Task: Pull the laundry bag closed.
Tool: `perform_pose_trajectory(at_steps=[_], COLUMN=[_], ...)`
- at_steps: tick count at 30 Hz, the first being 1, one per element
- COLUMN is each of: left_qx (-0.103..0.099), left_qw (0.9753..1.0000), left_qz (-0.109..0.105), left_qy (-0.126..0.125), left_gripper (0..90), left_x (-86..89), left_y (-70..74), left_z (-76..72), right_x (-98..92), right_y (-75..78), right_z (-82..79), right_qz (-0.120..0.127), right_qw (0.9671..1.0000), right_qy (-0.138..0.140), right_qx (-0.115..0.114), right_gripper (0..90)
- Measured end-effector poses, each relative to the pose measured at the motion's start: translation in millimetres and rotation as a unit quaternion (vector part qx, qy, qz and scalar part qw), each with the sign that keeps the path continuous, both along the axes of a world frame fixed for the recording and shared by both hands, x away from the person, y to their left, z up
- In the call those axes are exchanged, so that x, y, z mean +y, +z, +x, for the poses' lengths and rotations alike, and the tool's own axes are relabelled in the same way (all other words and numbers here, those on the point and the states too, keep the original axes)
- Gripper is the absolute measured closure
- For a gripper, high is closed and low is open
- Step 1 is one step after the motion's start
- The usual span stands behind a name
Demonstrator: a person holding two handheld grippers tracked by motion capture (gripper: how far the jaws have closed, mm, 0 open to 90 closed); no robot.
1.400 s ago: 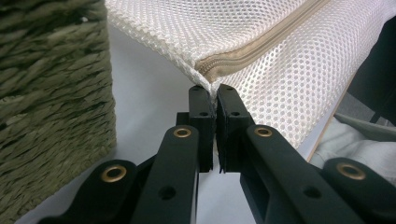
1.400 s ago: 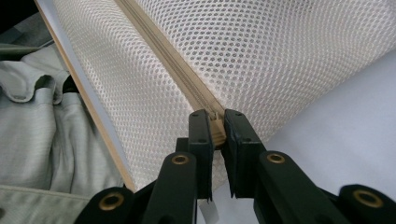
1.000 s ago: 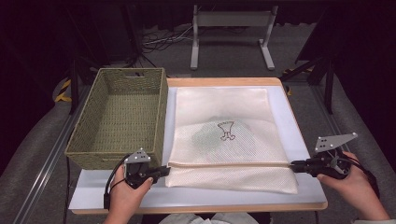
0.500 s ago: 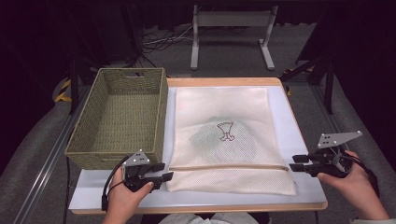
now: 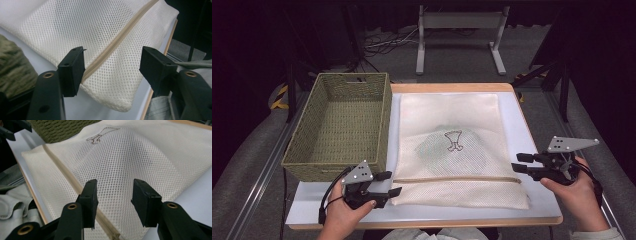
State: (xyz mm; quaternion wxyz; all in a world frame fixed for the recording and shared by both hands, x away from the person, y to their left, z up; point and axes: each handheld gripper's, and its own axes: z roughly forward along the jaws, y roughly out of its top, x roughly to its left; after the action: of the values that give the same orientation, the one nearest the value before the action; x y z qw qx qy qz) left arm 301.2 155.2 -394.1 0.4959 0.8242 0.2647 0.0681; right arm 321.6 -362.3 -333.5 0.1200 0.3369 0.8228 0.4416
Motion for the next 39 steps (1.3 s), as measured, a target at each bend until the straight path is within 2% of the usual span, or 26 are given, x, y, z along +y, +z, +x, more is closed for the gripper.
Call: perform_pose_trajectory(at_steps=[1, 2, 4, 7, 10, 14, 17, 22, 27, 29, 31, 35, 36, 39], left_qx=[0.0, -0.01, -0.009, -0.023, -0.025, -0.032, -0.029, -0.02, -0.023, -0.024, -0.023, -0.017, -0.018, -0.015], left_qw=[1.0, 1.0, 1.0, 0.9997, 0.9997, 0.9994, 0.9993, 0.9994, 0.9994, 0.9993, 0.9993, 0.9993, 0.9993, 0.9993], left_qz=[0.0, 0.001, 0.001, 0.001, -0.002, 0.0, -0.005, -0.01, -0.009, -0.01, -0.009, -0.014, -0.014, -0.016], left_qy=[0.0, 0.001, 0.0, 0.002, 0.004, 0.011, 0.022, 0.026, 0.024, 0.026, 0.028, 0.03, 0.03, 0.03], left_gripper=[34.0, 32.7, 32.7, 32.4, 31.6, 28.4, 27.3, 27.1, 25.9, 25.1, 24.8, 24.8, 24.8, 25.0], left_x=[0.0, 2.4, 4.0, 11.3, 15.2, 21.8, 28.9, 33.3, 32.4, 32.9, 33.6, 34.3, 35.2, 36.6], left_y=[0.0, 1.2, 2.0, 3.6, 2.9, 0.7, -2.6, -10.3, -13.1, -14.2, -15.5, -18.0, -19.0, -20.7], left_z=[0.0, 0.9, 0.5, -0.5, -1.5, -2.1, -2.3, -1.9, -1.2, -0.1, 0.9, 2.1, 3.0, 3.6], right_x=[0.0, 0.3, -0.3, -6.0, -10.3, -22.0, -29.6, -41.3, -50.1, -52.3, -53.8, -55.6, -57.1, -59.1], right_y=[0.0, 0.8, 1.0, -1.7, -3.5, -5.7, -8.7, -22.2, -33.5, -39.6, -45.2, -53.2, -57.8, -63.6], right_z=[0.0, 1.4, 1.8, 3.4, 4.3, 5.9, 6.6, 10.1, 11.0, 11.3, 11.8, 12.0, 11.0, 10.3], right_qz=[0.0, 0.005, 0.006, 0.01, 0.0, 0.011, 0.017, 0.025, 0.045, 0.054, 0.052, 0.048, 0.048, 0.055], right_qw=[1.0, 0.9999, 0.9997, 0.9988, 0.9983, 0.9972, 0.9957, 0.9944, 0.9915, 0.9907, 0.9896, 0.9889, 0.9884, 0.9884], right_qy=[0.0, -0.009, -0.016, -0.037, -0.048, -0.062, -0.071, -0.095, -0.11, -0.115, -0.126, -0.134, -0.13, -0.124], right_qx=[0.0, -0.008, -0.014, -0.03, -0.032, -0.041, -0.057, -0.04, -0.054, -0.048, -0.046, -0.044, -0.062, -0.069], right_gripper=[55.7, 56.0, 55.9, 53.4, 52.1, 49.9, 50.5, 50.2, 48.8, 42.7, 39.4, 39.3, 39.8, 39.3])
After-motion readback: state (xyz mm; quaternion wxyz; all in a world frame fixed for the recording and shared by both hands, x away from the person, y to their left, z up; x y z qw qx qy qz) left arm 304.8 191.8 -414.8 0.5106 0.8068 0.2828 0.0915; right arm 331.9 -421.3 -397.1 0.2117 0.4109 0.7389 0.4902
